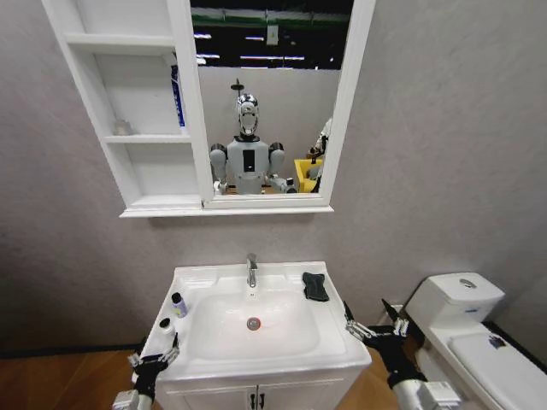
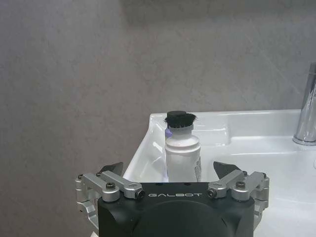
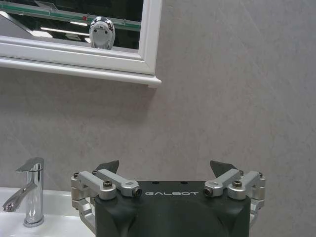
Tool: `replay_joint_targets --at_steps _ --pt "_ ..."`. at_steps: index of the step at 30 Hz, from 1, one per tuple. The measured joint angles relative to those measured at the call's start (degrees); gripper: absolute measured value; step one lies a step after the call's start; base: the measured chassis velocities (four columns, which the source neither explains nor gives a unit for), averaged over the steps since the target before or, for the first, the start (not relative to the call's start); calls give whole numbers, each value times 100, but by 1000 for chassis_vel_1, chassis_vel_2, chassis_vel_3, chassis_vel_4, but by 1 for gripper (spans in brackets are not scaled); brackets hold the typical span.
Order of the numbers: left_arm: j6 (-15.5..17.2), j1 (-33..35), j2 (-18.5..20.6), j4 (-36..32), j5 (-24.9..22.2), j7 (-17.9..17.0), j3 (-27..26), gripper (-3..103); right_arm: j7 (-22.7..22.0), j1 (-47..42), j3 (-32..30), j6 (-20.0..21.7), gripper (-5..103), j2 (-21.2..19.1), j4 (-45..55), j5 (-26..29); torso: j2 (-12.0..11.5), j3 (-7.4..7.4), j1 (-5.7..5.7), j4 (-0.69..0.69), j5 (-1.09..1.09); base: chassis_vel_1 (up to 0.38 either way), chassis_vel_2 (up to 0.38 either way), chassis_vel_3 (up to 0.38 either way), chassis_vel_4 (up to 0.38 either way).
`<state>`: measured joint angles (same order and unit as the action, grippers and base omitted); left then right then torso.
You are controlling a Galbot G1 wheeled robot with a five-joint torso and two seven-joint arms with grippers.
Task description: Move facial cleanser and shampoo from washbasin to cabinet, then wipe washbasin with towel.
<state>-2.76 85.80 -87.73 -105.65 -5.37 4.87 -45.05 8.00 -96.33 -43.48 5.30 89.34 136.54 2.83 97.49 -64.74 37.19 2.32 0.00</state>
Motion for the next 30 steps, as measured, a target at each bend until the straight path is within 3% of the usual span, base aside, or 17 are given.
replay_joint_targets --at_steps 7,13,14,16,17,19,20,22,28,30 --pt "194 -168 15 122 1 -43 28 103 -1 48 -36 -42 100 -59 -99 82 0 0 0 -1 0 0 0 0 0" --pt "311 -268 13 127 30 -39 90 79 -6 46 -77 -88 100 -79 -159 132 0 0 0 0 0 0 0 0 0" --pt "311 -268 13 127 30 -39 90 79 -6 46 -77 -88 100 -79 -159 132 0 0 0 0 0 0 0 0 0" --pt "326 -255 13 77 31 -41 90 68 -13 70 -87 -89 100 -94 -174 145 0 0 0 0 0 0 0 0 0" --pt "326 -255 13 77 31 -41 90 68 -13 70 -87 -89 100 -94 -174 145 0 0 0 0 0 0 0 0 0" --pt "329 -246 15 49 21 -40 82 57 -16 91 -70 -89 100 -100 -178 144 0 0 0 -1 0 0 0 0 0" --pt "329 -246 15 49 21 -40 82 57 -16 91 -70 -89 100 -100 -178 144 0 0 0 -1 0 0 0 0 0" --pt "328 -246 15 7 13 -39 68 47 -16 109 -43 -86 100 -100 -178 139 0 0 0 -1 0 0 0 0 0" --pt "408 -142 37 -356 -80 -41 48 34 -20 146 -18 -71 100 -98 -179 116 0 0 0 -1 -1 0 0 0 0" --pt "792 -17 136 -962 -221 -188 76 34 -21 154 13 -69 100 -90 -192 98 0 0 0 -1 1 0 0 0 0"
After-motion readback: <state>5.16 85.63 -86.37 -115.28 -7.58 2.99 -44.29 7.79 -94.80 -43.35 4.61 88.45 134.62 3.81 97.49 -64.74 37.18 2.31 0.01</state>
